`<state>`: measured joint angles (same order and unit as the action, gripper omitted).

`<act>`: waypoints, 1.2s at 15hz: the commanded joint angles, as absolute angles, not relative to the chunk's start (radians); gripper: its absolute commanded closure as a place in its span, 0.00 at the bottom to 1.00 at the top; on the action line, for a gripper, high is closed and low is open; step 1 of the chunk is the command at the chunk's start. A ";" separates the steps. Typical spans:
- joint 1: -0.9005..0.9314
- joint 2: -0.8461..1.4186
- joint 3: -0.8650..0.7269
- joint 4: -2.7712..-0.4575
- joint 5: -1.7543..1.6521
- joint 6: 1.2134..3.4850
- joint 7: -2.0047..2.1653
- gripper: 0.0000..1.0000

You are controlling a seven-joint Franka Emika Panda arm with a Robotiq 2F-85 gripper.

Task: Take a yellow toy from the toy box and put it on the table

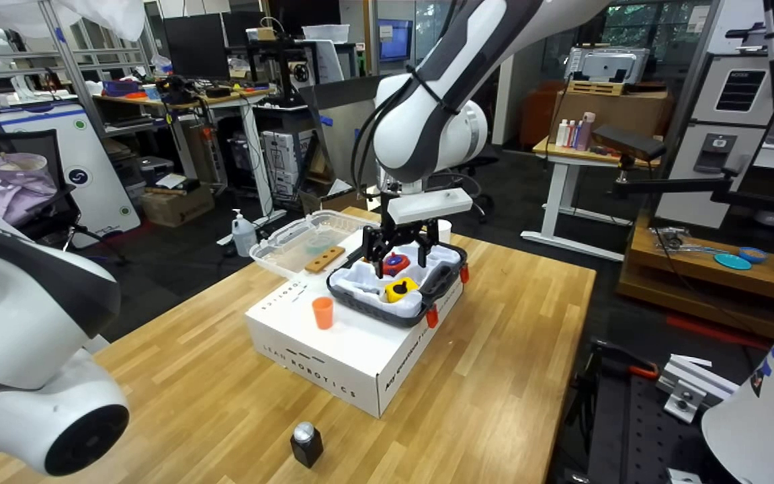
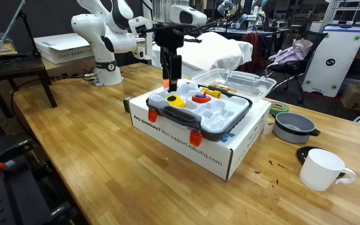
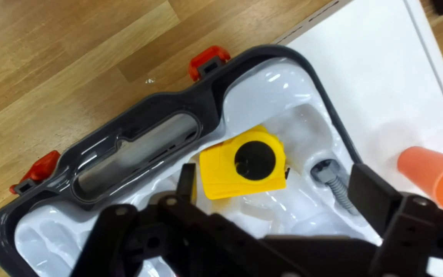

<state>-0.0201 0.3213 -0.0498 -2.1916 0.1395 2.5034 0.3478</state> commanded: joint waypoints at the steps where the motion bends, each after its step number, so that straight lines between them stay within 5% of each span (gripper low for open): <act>1: -0.024 0.392 -0.068 -2.123 0.157 2.531 0.353 0.00; 18: -0.020 0.391 -0.080 -2.162 0.168 2.537 0.351 0.00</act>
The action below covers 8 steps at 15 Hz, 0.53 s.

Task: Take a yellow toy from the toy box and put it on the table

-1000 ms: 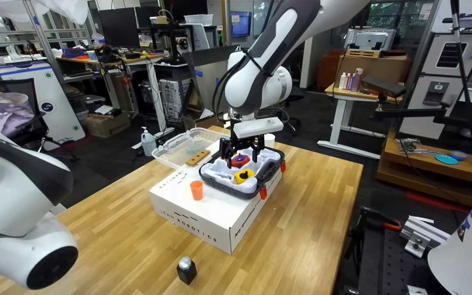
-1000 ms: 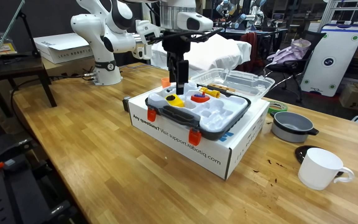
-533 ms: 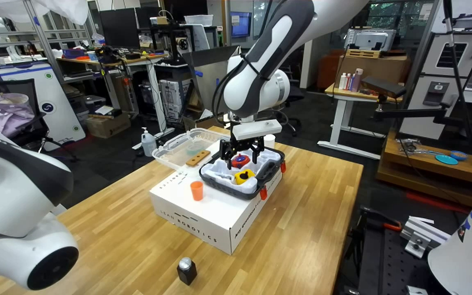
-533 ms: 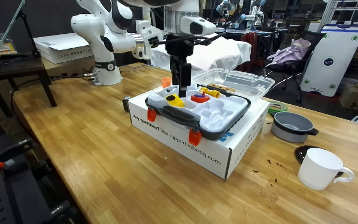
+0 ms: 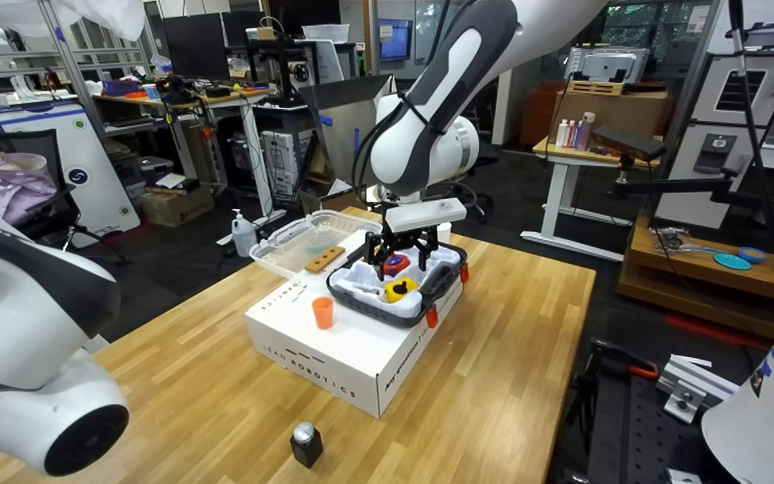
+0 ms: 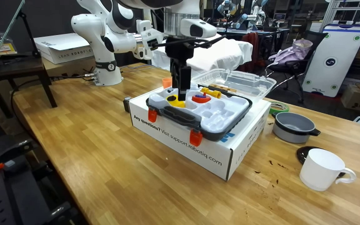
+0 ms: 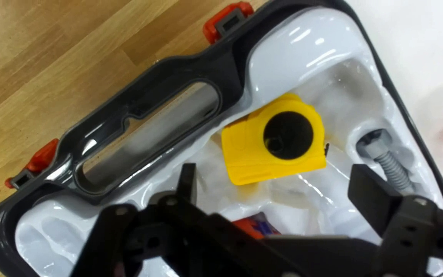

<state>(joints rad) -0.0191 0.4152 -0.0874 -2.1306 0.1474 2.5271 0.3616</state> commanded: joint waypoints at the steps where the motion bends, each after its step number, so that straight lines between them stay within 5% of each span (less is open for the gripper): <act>1: -0.020 0.389 -0.078 -2.168 0.171 2.537 0.351 0.00; 8: -0.019 0.389 -0.077 -2.178 0.170 2.536 0.351 0.00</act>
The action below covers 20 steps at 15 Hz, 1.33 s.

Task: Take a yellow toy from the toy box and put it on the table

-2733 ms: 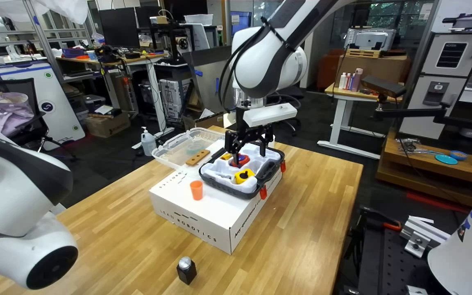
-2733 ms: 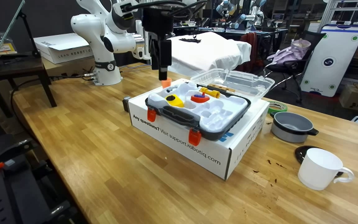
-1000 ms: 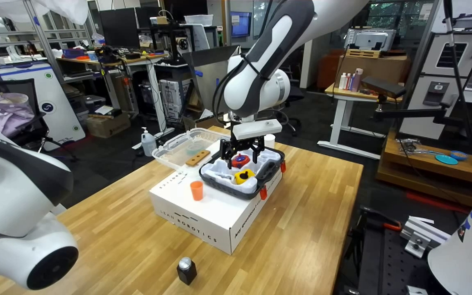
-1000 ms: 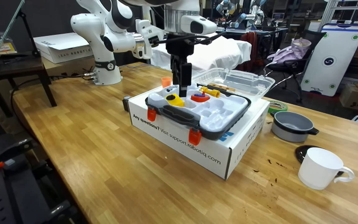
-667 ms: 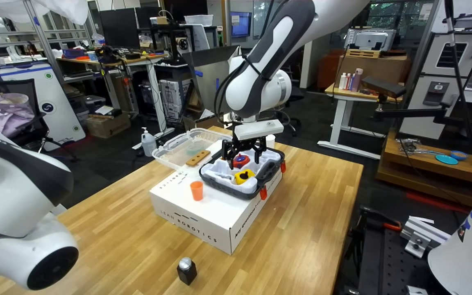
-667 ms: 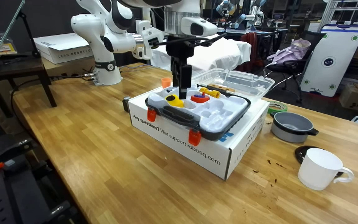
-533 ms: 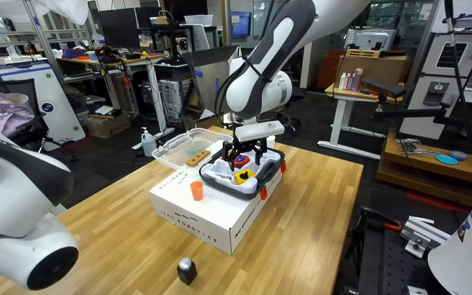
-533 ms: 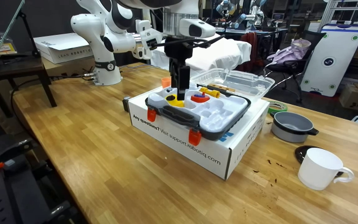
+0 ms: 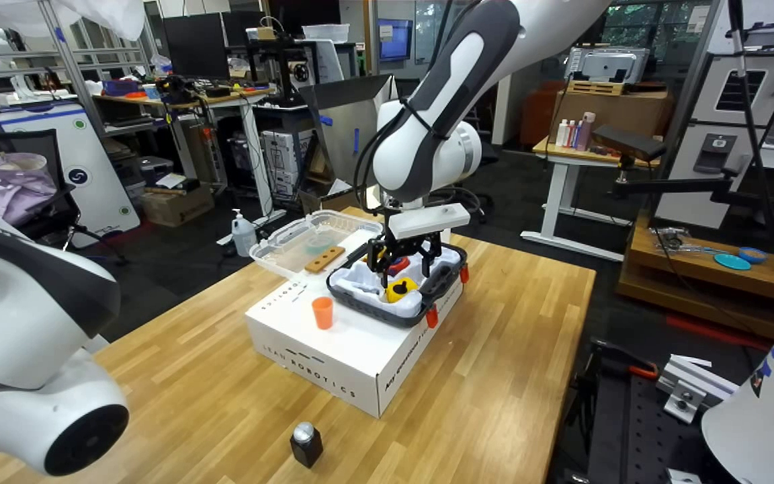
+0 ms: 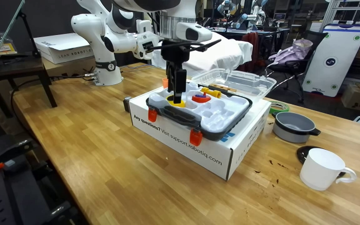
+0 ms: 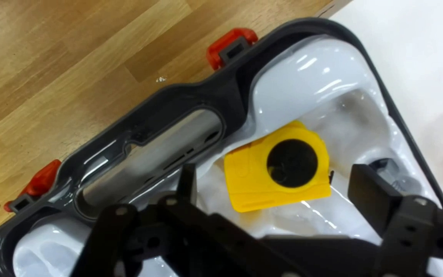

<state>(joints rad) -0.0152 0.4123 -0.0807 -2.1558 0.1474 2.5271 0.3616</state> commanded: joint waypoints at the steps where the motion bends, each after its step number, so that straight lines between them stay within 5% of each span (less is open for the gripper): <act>1: -0.019 0.389 -0.076 -2.179 0.170 2.535 0.350 0.00; 10: -0.018 0.383 -0.077 -2.189 0.165 2.535 0.346 0.00; 12: -0.020 0.382 -0.074 -2.189 0.169 2.534 0.340 0.26; 20: -0.025 0.377 -0.061 -2.193 0.181 2.526 0.330 0.82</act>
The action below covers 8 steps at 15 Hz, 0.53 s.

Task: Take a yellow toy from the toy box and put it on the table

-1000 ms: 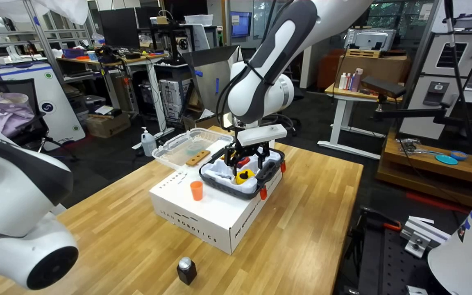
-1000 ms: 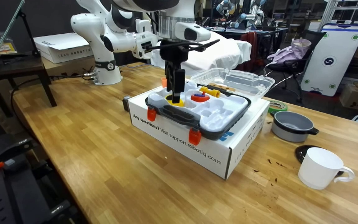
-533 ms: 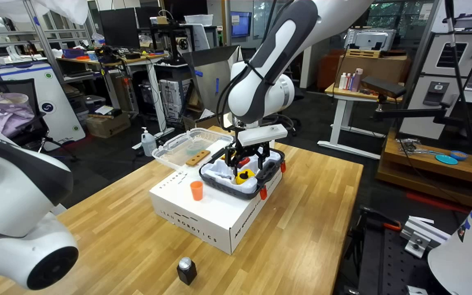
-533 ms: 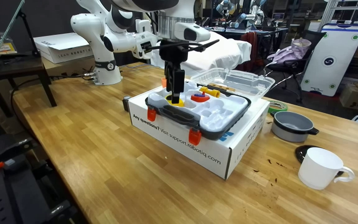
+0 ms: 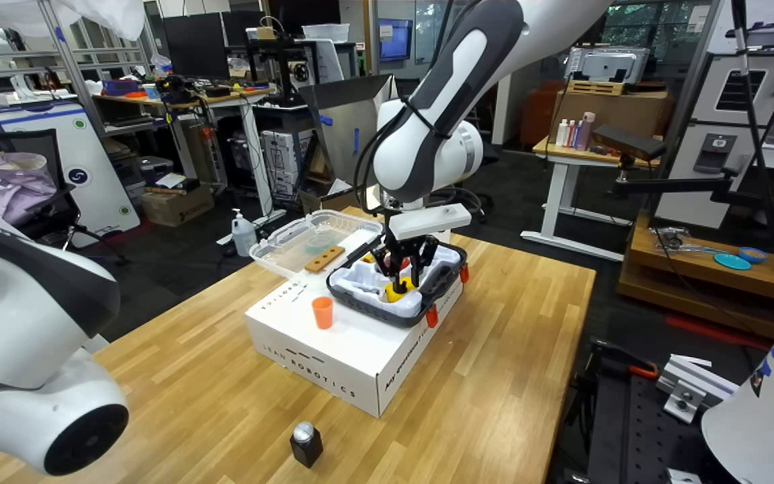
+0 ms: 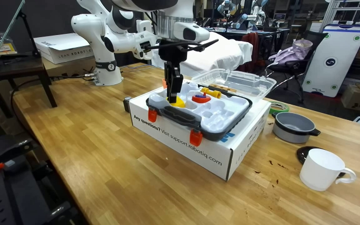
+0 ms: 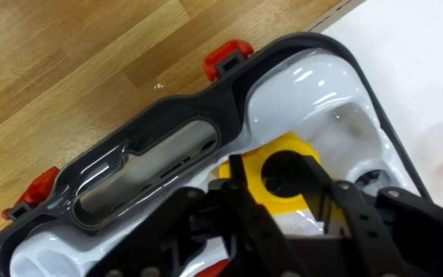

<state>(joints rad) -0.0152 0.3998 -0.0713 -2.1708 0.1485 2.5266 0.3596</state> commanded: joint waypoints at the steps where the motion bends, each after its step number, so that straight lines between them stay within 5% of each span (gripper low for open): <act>1: -0.026 0.377 -0.060 -2.195 0.182 2.525 0.329 0.90; 3: -0.027 0.378 -0.061 -2.196 0.182 2.524 0.328 1.00; 8: -0.023 0.375 -0.060 -2.203 0.174 2.523 0.320 0.97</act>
<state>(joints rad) -0.0160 0.3990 -0.0699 -2.1768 0.1504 2.5263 0.3533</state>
